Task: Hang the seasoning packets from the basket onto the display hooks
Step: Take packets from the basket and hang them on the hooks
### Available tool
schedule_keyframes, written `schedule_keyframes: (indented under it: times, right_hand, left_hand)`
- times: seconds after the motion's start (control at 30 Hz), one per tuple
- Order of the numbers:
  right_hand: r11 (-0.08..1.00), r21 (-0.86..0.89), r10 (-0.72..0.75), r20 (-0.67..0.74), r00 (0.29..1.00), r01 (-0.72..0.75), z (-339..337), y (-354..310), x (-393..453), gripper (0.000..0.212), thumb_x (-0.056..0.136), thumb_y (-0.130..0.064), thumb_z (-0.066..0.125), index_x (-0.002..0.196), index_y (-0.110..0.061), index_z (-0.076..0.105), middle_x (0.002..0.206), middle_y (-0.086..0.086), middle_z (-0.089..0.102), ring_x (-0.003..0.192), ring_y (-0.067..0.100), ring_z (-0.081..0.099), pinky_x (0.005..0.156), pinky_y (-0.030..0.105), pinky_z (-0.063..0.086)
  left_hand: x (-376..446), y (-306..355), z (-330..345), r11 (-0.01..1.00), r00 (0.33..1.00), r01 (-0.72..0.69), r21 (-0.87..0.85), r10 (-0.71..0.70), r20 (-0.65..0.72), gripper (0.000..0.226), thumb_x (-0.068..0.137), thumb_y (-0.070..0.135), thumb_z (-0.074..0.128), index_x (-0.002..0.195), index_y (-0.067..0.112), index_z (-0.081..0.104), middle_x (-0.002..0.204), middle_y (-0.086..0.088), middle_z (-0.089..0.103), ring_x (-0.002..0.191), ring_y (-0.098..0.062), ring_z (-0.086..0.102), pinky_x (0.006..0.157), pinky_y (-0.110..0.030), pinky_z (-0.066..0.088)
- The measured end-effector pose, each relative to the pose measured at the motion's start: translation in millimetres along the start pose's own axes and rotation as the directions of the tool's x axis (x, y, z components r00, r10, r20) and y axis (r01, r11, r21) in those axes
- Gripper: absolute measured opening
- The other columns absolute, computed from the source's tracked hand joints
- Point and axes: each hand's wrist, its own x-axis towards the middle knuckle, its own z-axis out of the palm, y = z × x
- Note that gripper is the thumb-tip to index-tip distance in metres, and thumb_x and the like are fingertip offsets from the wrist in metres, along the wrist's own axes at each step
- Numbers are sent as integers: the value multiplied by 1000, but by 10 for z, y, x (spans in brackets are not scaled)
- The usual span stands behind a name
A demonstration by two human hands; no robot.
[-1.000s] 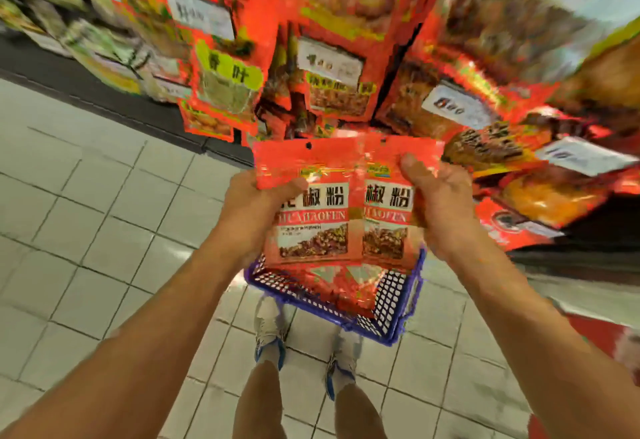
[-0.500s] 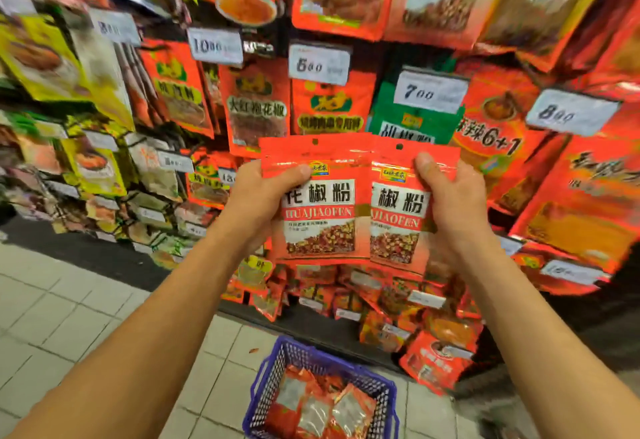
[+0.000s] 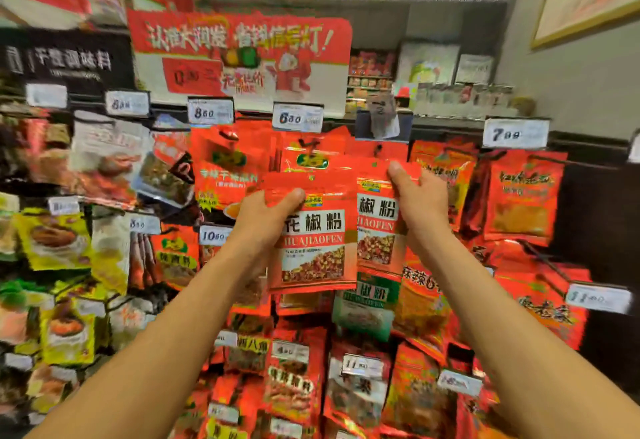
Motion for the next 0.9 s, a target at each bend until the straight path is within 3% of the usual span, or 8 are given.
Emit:
schedule_keyframes:
  times: [0.13, 0.3, 0.43, 0.63, 0.73, 0.8, 0.9]
  right_hand:
    - [996, -10, 87, -63, 994, -88, 54, -103, 297, 16, 80, -45, 69, 64, -44, 71, 71, -2, 76, 72, 23, 76, 76, 55, 62]
    - [980, -27, 195, -64, 979, -197, 120, -154, 513, 20, 81, -25, 71, 61, -22, 68, 68, 3, 75, 70, 29, 76, 70, 55, 61]
    - [980, -99, 161, -115, 980, -173, 156, -102, 570, 19, 82, -30, 71, 67, -20, 69, 68, -1, 75, 66, 23, 76, 73, 55, 62]
    - [975, -142, 138, -216, 967, -171, 168, 66, 600, 24, 79, -35, 68, 61, -19, 66, 67, 1, 74, 69, 24, 75, 72, 54, 62]
    - [954, -271, 59, -246, 967, -127, 181, 172, 676, 32, 85, -36, 68, 59, -20, 63, 66, -2, 71, 72, 24, 71, 66, 45, 58]
    - [928, -351, 37, -249, 968, -126, 209, 219, 774, 31, 90, -41, 69, 67, -21, 67, 75, -2, 71, 79, 25, 69, 66, 36, 51]
    - [876, -442, 85, -256, 963, -195, 292, 265, 966, 29, 94, -45, 66, 96, -16, 74, 103, 8, 73, 93, 29, 66, 80, 39, 52]
  left_hand:
    - [89, 84, 105, 1000, 1000, -15, 23, 14, 27, 12, 93, 28, 72, 87, 17, 70, 78, 0, 79, 69, -16, 76, 53, -26, 57]
    - [128, 174, 159, 999, 997, -32, 37, 29, 75, 15, 92, 30, 72, 91, 15, 69, 79, -2, 79, 68, -16, 76, 51, -22, 55]
    - [174, 212, 144, 999, 996, -22, 46, 18, 91, 22, 92, 33, 72, 98, 12, 67, 83, -4, 79, 72, -19, 77, 53, -24, 56]
    - [210, 174, 145, 999, 996, -19, 32, 17, 87, 19, 93, 32, 72, 92, 13, 66, 80, -3, 79, 70, -18, 77, 53, -23, 56]
    - [224, 144, 166, 999, 994, -12, 45, 7, 105, 20, 93, 33, 71, 96, 14, 66, 83, -3, 79, 73, -20, 77, 55, -26, 58]
    - [232, 135, 184, 998, 994, -8, 56, 2, 107, 21, 93, 34, 71, 97, 14, 66, 82, -3, 79, 73, -19, 77, 55, -25, 57]
    - [252, 131, 221, 998, 994, 1, 61, -8, 111, 26, 93, 33, 71, 104, 10, 66, 85, -4, 80, 75, -21, 77, 55, -26, 58]
